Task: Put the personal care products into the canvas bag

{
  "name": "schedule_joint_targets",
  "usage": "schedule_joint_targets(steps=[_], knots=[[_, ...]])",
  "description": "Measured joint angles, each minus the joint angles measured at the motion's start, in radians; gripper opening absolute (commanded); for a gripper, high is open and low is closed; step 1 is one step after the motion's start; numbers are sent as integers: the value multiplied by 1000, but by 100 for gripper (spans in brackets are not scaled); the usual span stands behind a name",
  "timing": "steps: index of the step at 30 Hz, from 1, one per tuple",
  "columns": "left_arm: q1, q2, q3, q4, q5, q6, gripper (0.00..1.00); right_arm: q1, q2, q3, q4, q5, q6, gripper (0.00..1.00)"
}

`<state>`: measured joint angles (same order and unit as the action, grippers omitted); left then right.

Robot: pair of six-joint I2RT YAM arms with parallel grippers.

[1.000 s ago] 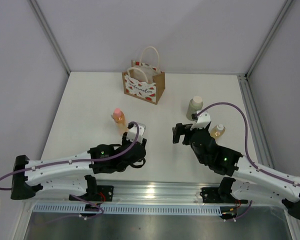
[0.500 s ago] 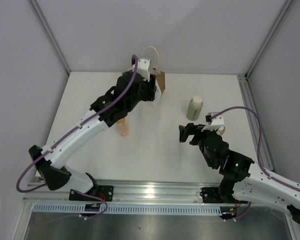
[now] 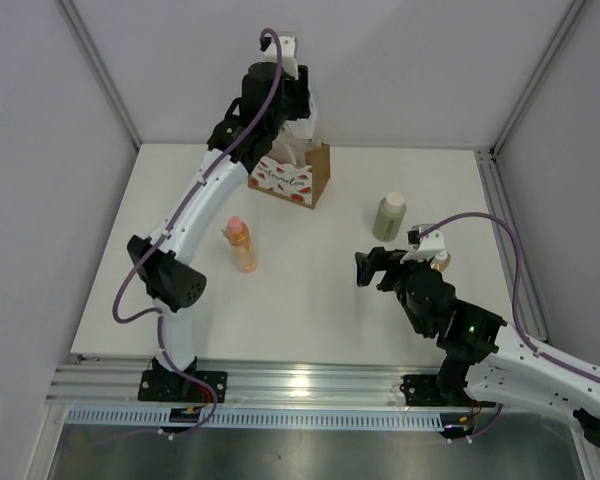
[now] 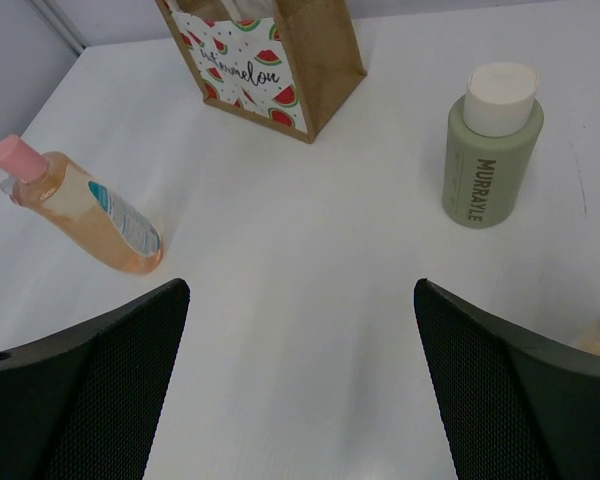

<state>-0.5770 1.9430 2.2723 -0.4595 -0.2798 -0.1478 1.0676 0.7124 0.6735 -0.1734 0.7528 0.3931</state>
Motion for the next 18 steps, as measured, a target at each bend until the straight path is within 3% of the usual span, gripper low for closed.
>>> schedule_joint_targets(steps=[18], knots=[[267,167,-13,156,14,11,0,0,19,0,0,-21,0,97]])
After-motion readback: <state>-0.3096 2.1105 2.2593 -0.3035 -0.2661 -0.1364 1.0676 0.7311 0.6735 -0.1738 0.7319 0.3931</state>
